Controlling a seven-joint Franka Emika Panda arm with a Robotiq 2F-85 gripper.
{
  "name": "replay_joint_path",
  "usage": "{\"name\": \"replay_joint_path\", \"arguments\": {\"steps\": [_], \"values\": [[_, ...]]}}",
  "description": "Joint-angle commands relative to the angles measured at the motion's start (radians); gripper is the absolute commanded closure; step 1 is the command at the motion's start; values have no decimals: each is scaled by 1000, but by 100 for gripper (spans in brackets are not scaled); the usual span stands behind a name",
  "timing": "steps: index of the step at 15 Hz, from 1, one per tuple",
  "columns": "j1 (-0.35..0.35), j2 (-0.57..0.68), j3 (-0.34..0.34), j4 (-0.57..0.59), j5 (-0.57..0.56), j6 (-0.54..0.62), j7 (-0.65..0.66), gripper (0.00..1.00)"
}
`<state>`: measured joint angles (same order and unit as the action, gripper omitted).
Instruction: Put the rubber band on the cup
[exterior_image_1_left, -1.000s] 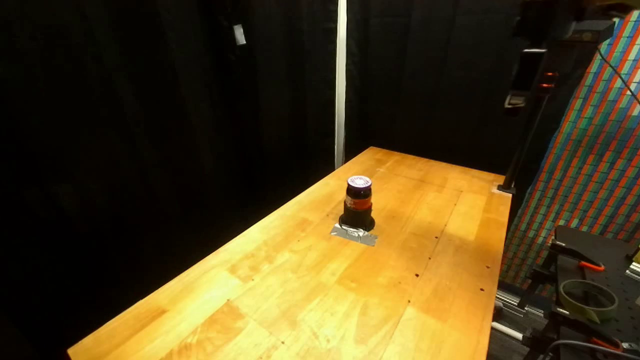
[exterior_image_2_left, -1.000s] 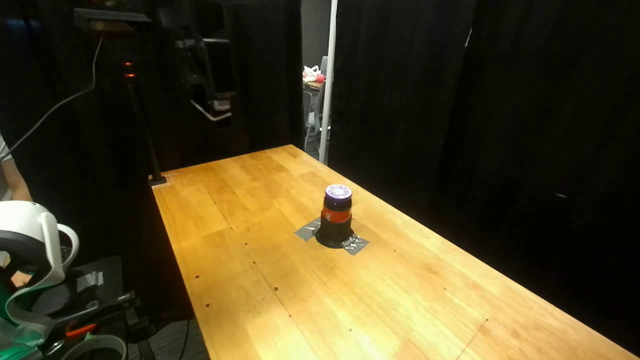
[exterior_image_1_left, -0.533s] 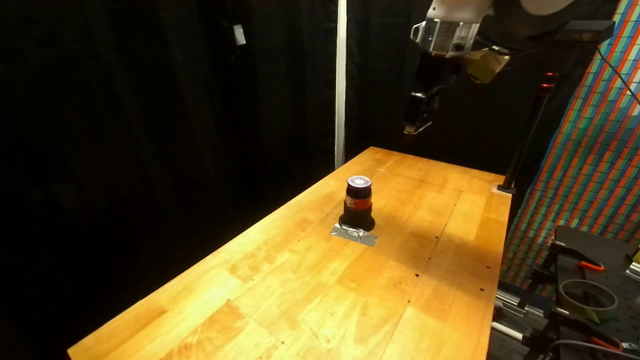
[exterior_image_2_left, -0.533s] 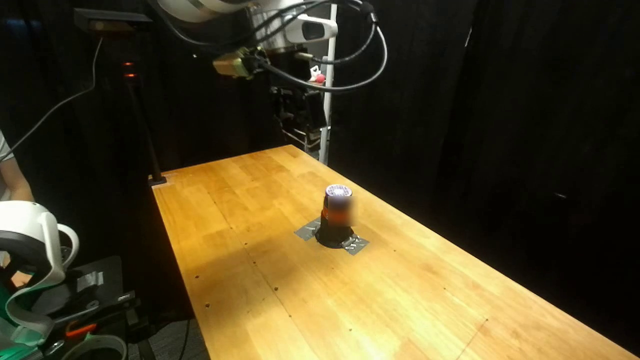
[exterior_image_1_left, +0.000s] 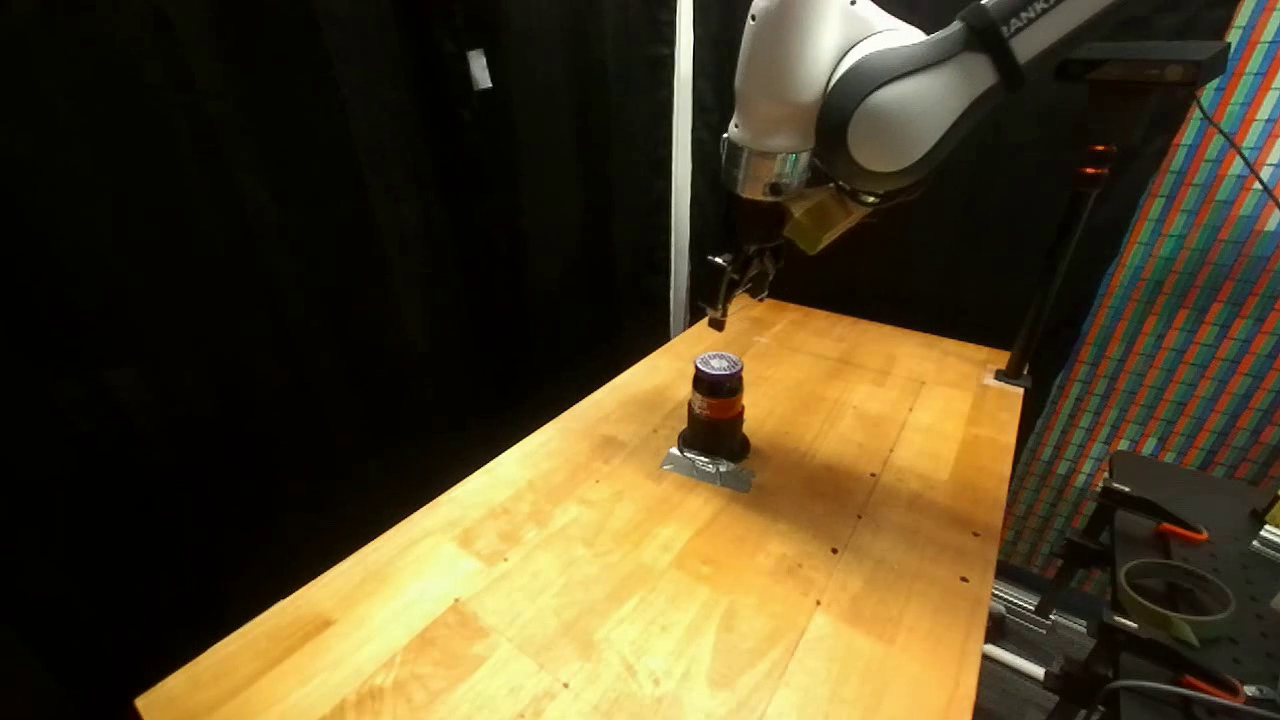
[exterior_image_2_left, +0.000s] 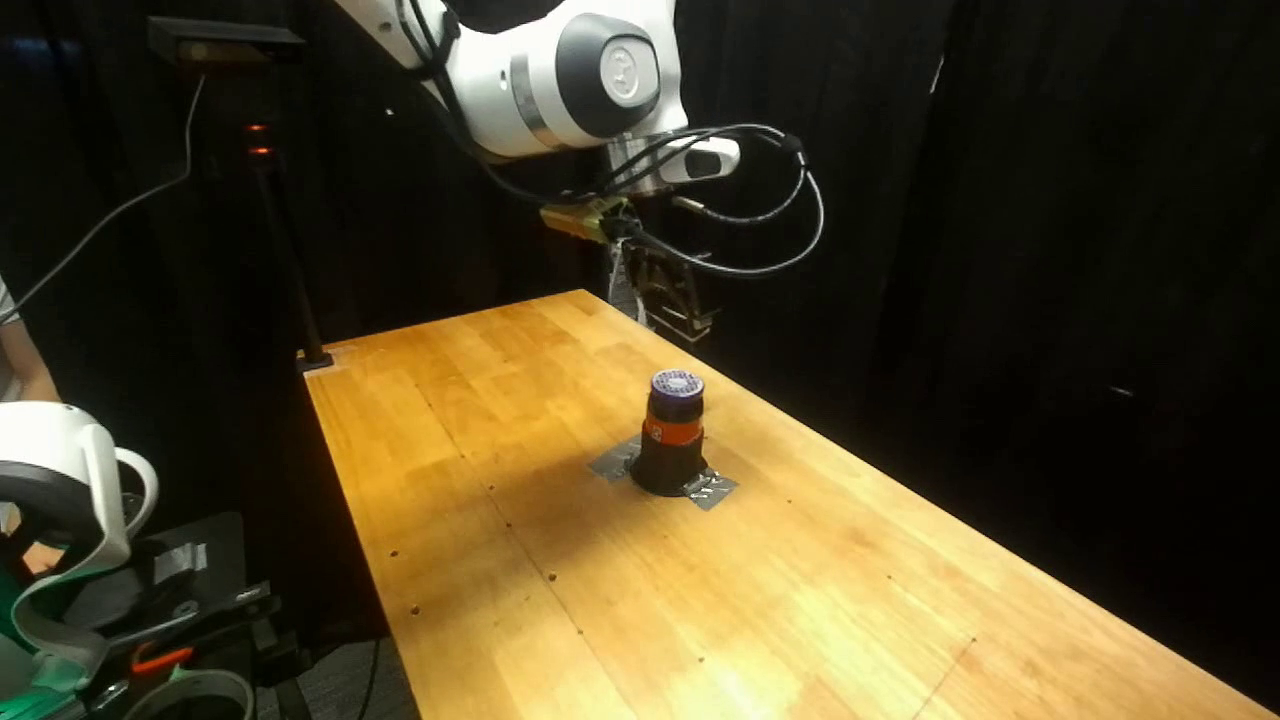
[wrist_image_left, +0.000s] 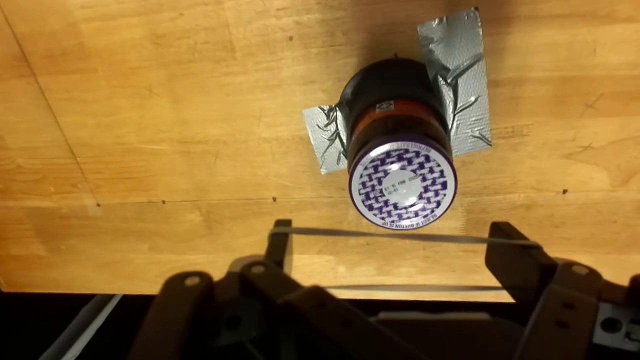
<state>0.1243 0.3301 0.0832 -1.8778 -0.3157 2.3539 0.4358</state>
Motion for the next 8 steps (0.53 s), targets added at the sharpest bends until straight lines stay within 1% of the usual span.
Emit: {"name": "replay_joint_path", "arguments": {"steps": [1,3,8], "values": [[37,112,-43,131,35,-3,4,0],[40,156,-50,169,73,-9,-11,0],[52,237,-81,222,100,1,-8,0]]}}
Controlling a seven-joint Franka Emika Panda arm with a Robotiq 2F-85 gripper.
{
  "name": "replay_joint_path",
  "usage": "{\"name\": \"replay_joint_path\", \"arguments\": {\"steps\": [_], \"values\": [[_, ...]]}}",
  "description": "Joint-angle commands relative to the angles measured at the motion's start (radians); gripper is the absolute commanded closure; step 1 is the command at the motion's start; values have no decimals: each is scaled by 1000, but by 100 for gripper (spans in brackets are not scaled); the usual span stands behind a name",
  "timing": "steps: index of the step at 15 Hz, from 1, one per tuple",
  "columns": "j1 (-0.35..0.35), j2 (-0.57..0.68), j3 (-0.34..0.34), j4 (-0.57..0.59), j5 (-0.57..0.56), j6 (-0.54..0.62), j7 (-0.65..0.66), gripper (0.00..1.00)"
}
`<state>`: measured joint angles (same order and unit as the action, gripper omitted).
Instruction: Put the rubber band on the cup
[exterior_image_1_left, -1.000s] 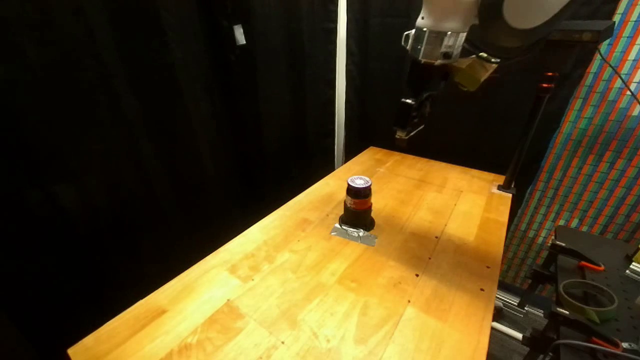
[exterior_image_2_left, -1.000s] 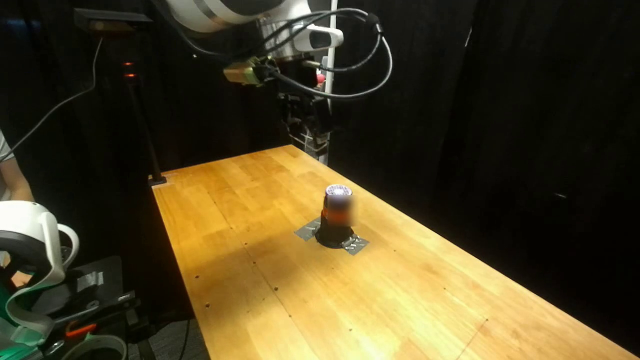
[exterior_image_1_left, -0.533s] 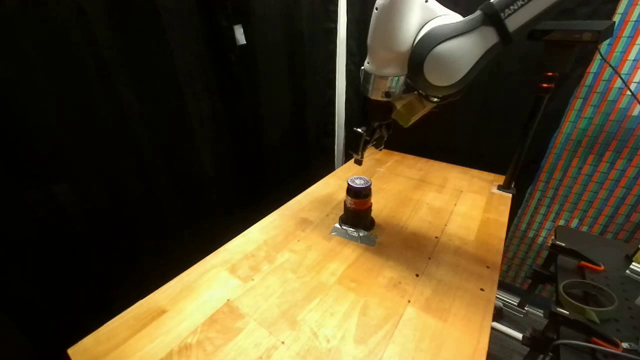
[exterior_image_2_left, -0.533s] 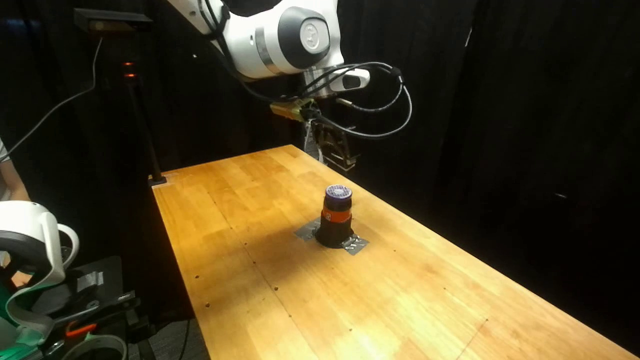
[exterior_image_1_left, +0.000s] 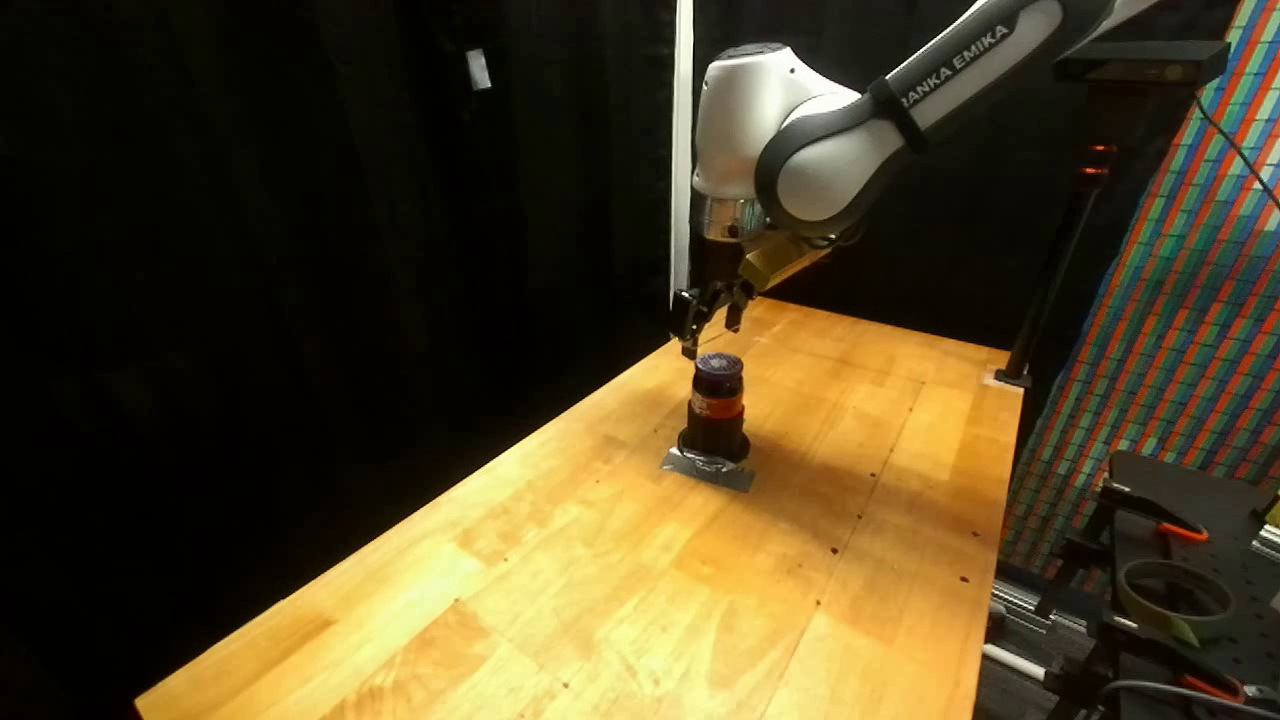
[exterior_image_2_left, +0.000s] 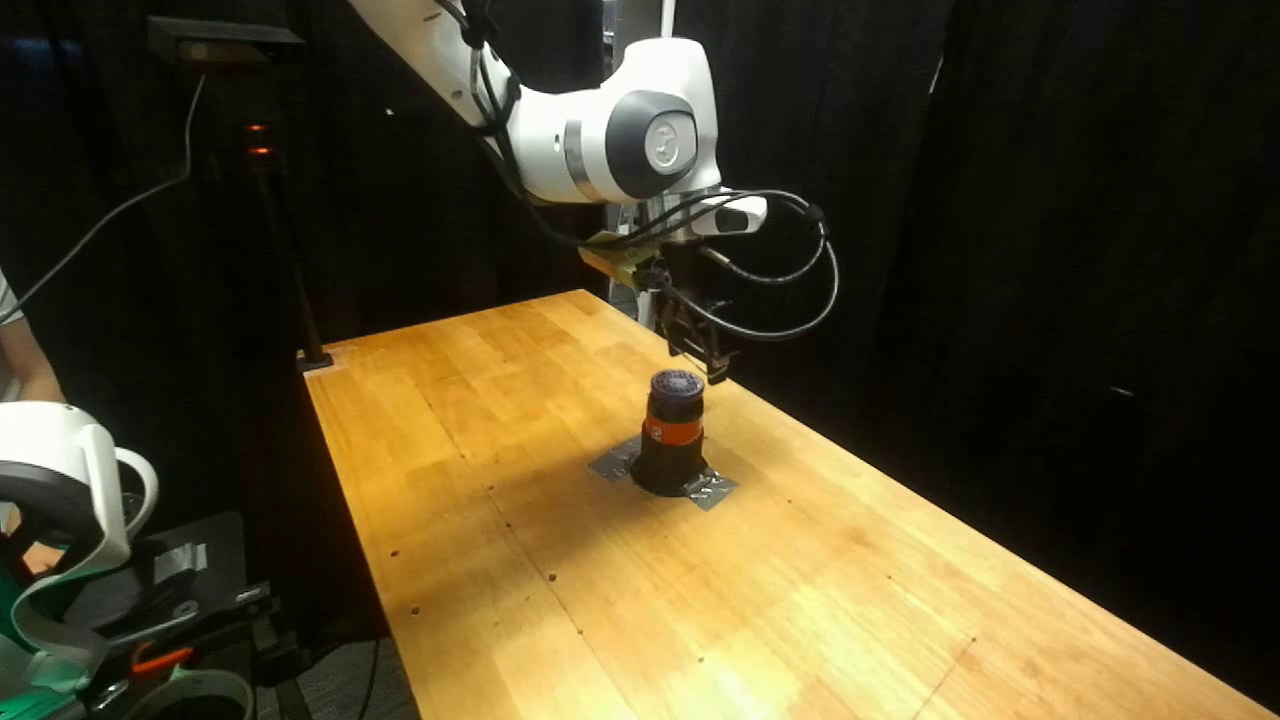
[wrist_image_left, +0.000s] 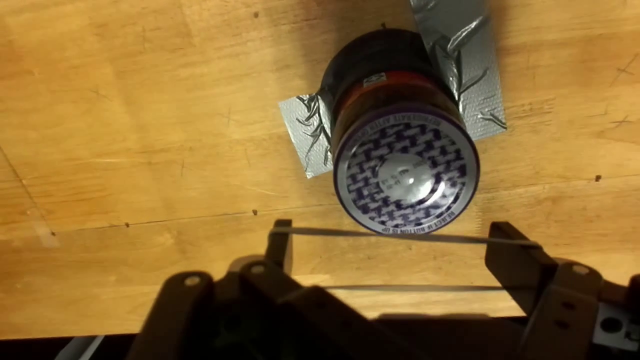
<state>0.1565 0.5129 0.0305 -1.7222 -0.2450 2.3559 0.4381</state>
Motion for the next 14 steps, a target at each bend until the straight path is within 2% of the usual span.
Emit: {"name": "replay_joint_path", "arguments": {"steps": [1,9,14], "values": [[20,66,-31,71,36,-1,-12,0],[11,125,-28,95,110,-19,-41,0],[-7,72,-4,60,176,-136,-125,0]]}}
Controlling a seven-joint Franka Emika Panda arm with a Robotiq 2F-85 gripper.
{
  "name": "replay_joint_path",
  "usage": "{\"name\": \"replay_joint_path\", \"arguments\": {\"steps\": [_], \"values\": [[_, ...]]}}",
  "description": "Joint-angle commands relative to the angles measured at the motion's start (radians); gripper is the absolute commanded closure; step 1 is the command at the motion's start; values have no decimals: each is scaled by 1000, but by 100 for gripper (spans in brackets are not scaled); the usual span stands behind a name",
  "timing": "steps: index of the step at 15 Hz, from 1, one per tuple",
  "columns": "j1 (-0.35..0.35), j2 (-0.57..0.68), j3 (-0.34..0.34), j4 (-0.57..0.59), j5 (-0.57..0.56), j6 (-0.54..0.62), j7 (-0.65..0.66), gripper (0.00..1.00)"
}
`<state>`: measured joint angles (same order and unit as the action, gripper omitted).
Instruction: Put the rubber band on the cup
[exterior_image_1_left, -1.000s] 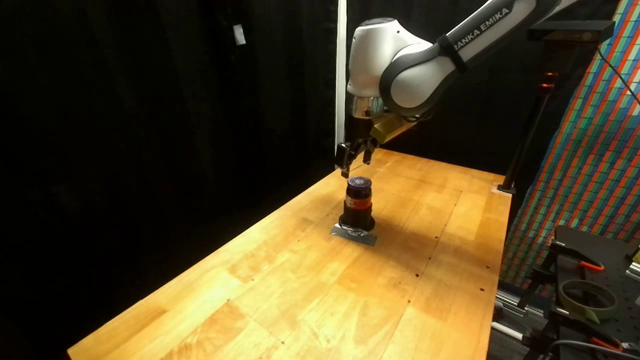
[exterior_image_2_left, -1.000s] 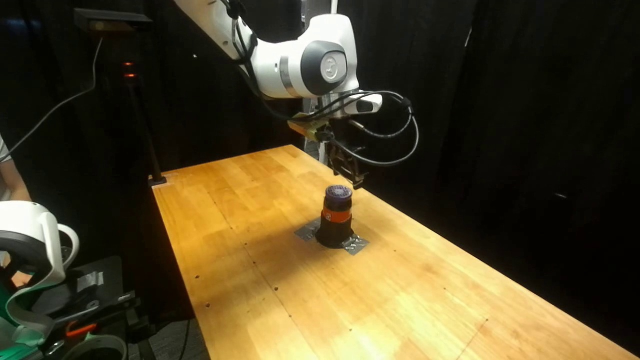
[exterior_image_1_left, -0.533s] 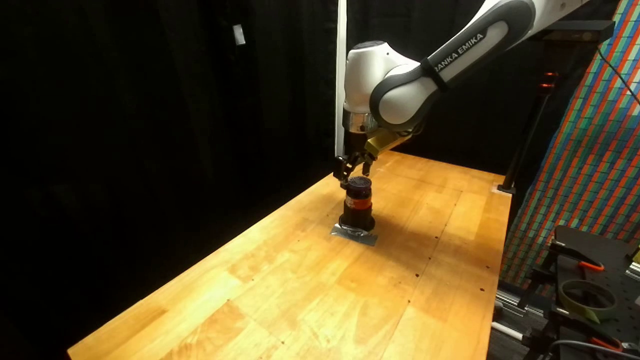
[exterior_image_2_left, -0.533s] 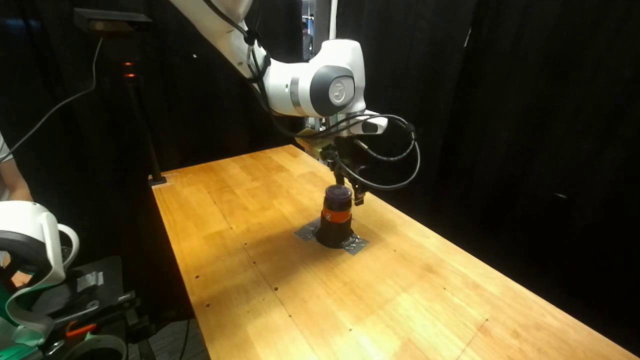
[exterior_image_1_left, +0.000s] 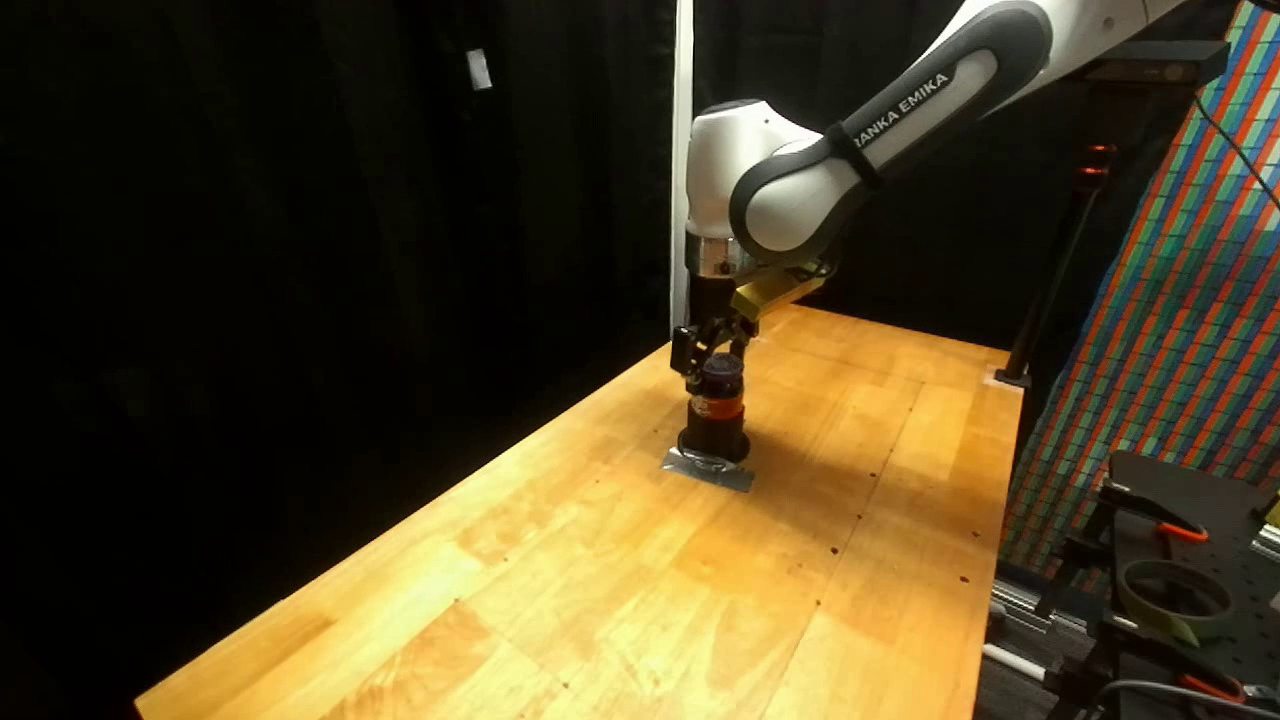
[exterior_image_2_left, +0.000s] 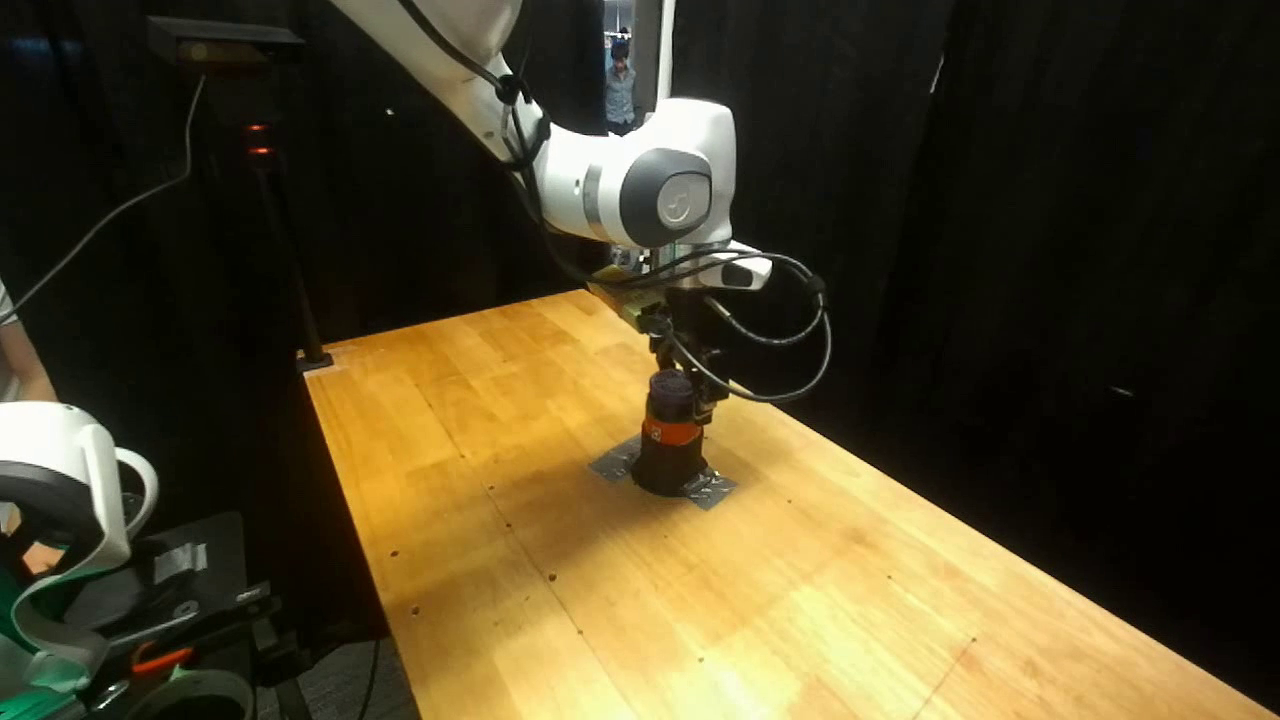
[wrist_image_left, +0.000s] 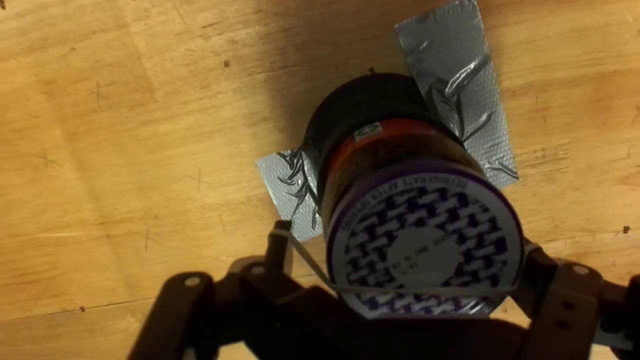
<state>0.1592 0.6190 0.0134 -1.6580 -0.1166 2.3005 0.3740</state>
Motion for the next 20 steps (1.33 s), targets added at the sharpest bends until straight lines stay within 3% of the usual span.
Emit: {"name": "replay_joint_path", "arguments": {"steps": [1,6,12,13,15,20], "values": [[-15,-54,16,-19,61,-101,-76,0],[-43,-102,37,-66,131,-188,-154,0],[-53,-91,53,-140,190,-190,-213,0],[-47,-106,50,-166,182,-174,-212,25],[-42,-135,45,-210,171,-133,-210,34],[-44,-246,45,-368,177,55,-203,73]]}}
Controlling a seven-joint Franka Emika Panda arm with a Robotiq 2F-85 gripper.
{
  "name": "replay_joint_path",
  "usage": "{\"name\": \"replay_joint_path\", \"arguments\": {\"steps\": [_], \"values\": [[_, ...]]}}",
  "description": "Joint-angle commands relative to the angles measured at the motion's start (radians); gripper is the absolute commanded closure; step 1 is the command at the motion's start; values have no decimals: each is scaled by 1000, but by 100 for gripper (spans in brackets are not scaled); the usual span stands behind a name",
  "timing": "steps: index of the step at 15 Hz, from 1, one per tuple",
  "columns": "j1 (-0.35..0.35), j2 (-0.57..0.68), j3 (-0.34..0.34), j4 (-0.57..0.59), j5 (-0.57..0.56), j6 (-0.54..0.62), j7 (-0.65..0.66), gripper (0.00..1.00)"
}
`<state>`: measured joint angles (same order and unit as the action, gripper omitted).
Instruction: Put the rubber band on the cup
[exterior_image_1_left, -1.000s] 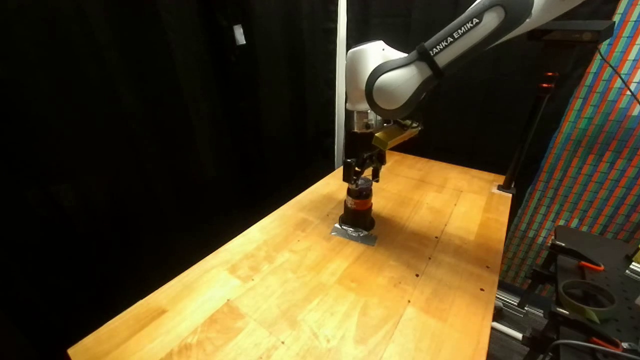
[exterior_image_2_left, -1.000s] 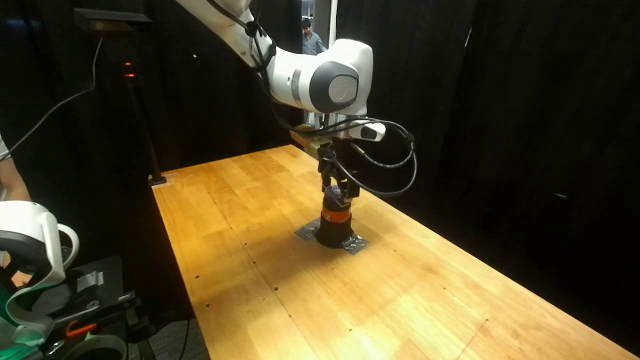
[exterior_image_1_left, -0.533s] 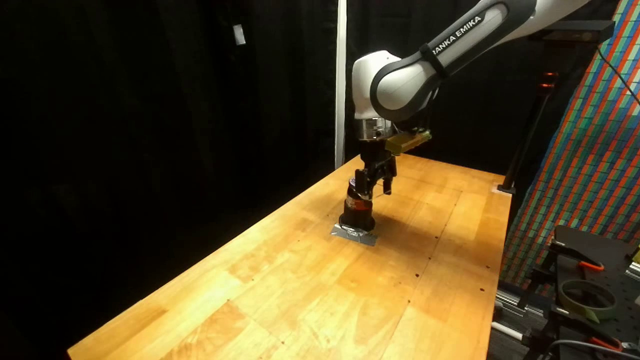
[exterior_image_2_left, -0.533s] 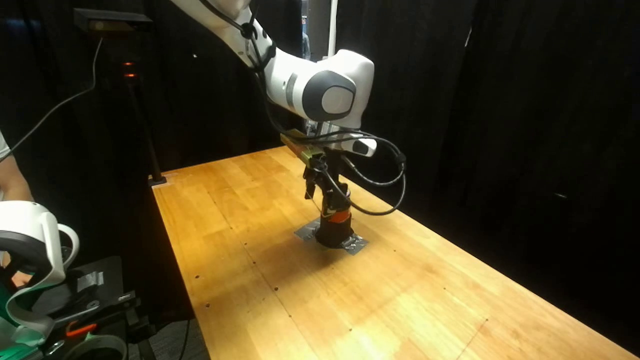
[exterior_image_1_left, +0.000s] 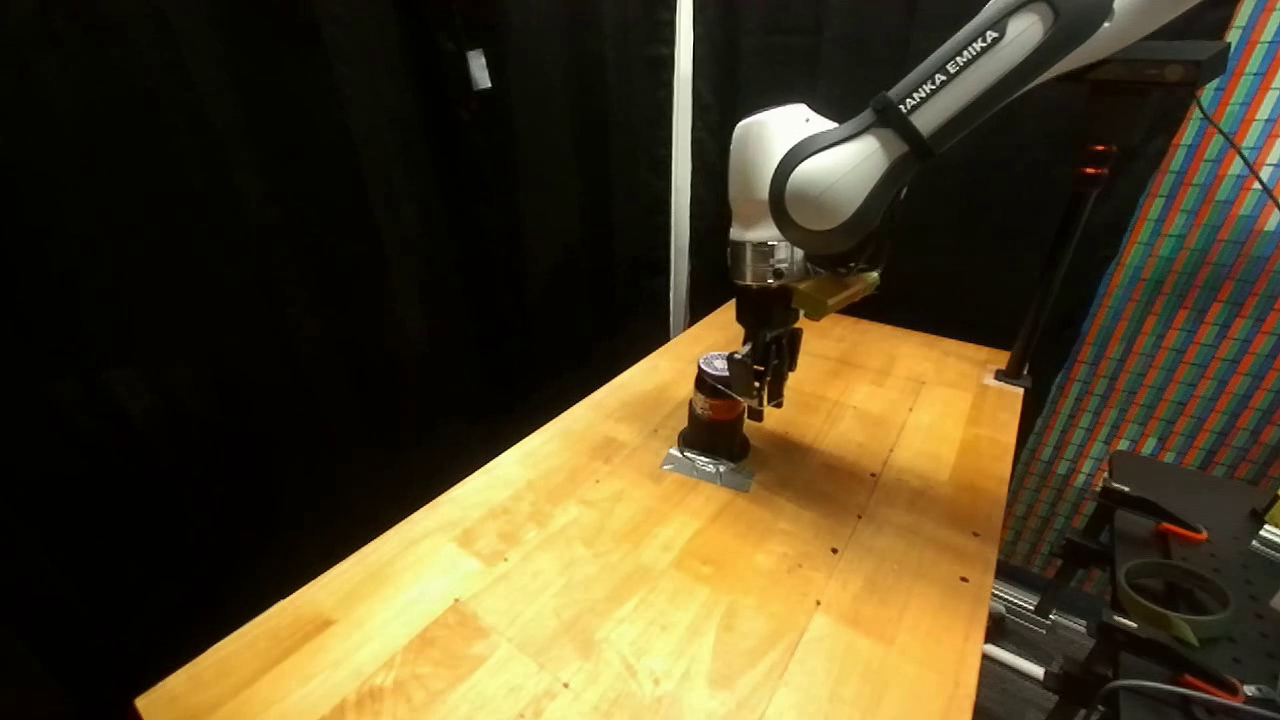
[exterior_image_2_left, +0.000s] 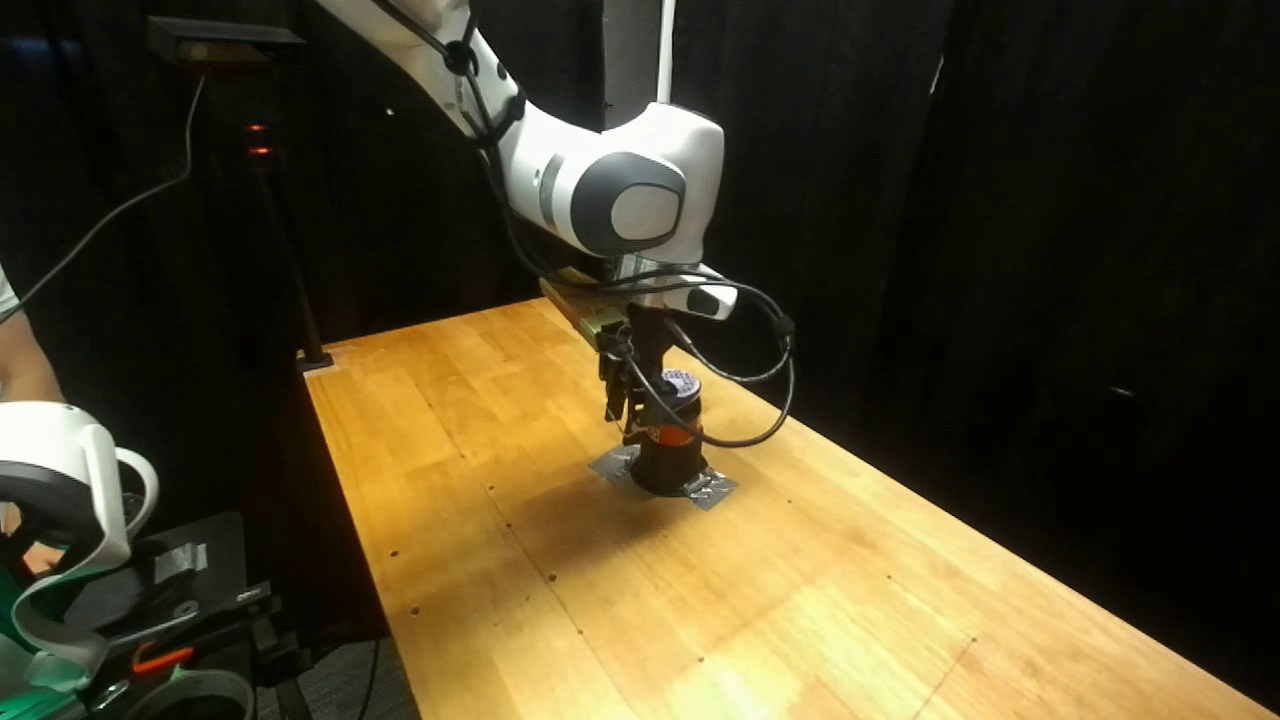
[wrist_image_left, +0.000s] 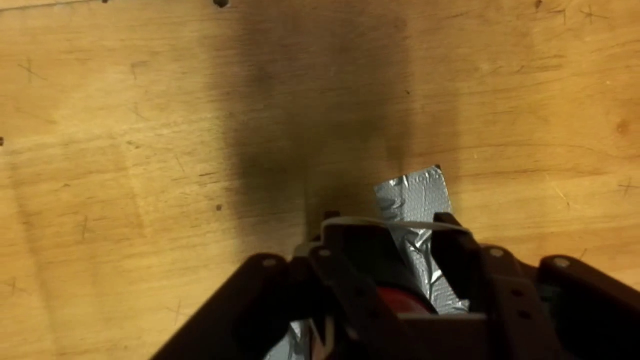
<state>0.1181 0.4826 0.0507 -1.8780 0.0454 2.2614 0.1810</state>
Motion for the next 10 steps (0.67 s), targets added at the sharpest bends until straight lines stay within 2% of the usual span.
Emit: {"name": "replay_joint_path", "arguments": {"steps": [1,2,6,7,10], "values": [[-1,-133,4,-185,8,133,-6,80],[0,-155,4,-221,6,173,-3,88],[1,-225,4,-361,12,380,13,97],[0,-236,6,-392,19,438,17,92],[-8,-258,19,-482,58,647,23,90]]}}
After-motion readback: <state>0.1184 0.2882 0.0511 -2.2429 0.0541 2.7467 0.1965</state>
